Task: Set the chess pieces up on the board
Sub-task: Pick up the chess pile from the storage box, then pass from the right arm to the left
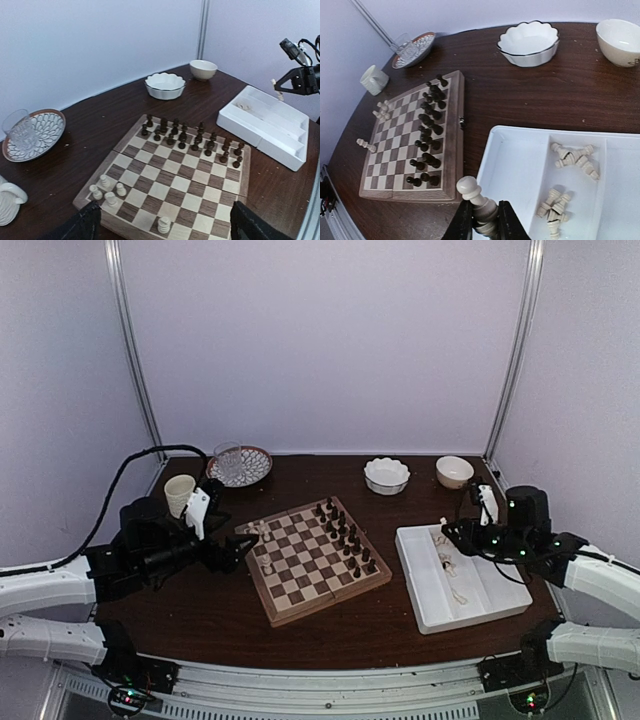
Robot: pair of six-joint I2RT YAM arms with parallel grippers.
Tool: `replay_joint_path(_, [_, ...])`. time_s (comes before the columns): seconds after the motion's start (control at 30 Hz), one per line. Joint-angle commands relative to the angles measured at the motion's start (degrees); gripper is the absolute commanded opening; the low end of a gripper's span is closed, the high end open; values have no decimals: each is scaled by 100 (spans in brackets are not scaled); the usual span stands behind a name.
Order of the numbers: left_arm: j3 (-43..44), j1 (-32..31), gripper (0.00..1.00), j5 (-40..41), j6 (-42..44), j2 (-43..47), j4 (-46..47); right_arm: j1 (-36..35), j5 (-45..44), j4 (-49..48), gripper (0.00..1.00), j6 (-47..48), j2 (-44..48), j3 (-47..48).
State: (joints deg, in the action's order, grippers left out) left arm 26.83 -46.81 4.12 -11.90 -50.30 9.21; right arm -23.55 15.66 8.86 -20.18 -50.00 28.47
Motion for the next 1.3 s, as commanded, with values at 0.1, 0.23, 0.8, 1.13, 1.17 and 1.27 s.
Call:
replay_joint_path(0.1, [290,-66,85,-1777,-57,-423,773,-536,1181,-1479,15,-36,213,-245])
replay_joint_path(0.23, [295,-99,84,-2023,-77,-450,846,-1002,1041,-1664,15,72,-121,7])
replay_joint_path(0.8, [68,-101,85,-2041,89,-712,1199,-2761,-383,-2569,13,567,-2528,1692])
replay_joint_path(1.13, [57,-100,79,-2414,-245,-876,1548,-3383,-507,-3100,13,951,-3118,1593])
replay_joint_path(1.17, [70,-101,77,-2572,-330,-889,1628,-3437,-549,-3086,13,1022,-3140,1594])
replay_joint_path(1.27, [130,-101,70,-2924,-498,-1000,1784,-3527,-626,-3084,14,1127,-3272,1607])
